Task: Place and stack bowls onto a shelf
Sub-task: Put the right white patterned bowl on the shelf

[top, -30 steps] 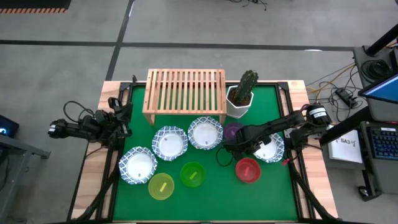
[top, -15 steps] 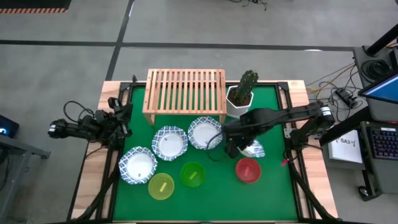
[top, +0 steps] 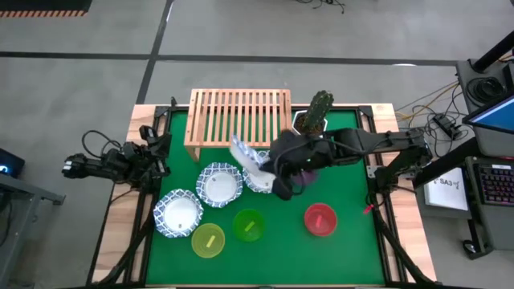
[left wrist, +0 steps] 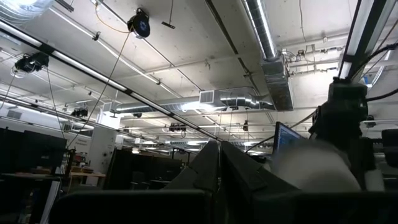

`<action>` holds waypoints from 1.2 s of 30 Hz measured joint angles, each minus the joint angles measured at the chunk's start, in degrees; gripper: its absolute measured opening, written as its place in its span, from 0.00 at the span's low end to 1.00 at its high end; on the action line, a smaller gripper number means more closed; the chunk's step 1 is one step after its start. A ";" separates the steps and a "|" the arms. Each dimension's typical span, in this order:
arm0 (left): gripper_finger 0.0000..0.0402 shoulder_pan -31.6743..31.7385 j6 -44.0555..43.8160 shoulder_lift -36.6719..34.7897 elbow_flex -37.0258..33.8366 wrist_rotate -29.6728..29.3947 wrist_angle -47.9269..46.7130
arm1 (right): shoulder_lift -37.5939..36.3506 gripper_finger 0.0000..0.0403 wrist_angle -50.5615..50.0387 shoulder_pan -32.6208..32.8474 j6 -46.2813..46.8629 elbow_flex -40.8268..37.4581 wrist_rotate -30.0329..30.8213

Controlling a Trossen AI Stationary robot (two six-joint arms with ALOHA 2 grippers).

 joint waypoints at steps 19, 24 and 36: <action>0.00 0.02 2.75 0.02 0.00 -5.21 -0.37 | 13.07 0.03 -3.48 -13.70 -27.85 2.00 20.22; 0.00 0.02 2.99 0.02 0.00 -5.79 -0.38 | 15.72 0.03 -9.45 -14.77 -26.95 3.14 21.19; 0.00 0.00 2.99 0.02 0.00 -5.86 -0.39 | 16.55 0.04 -11.26 -14.72 -24.94 3.10 21.18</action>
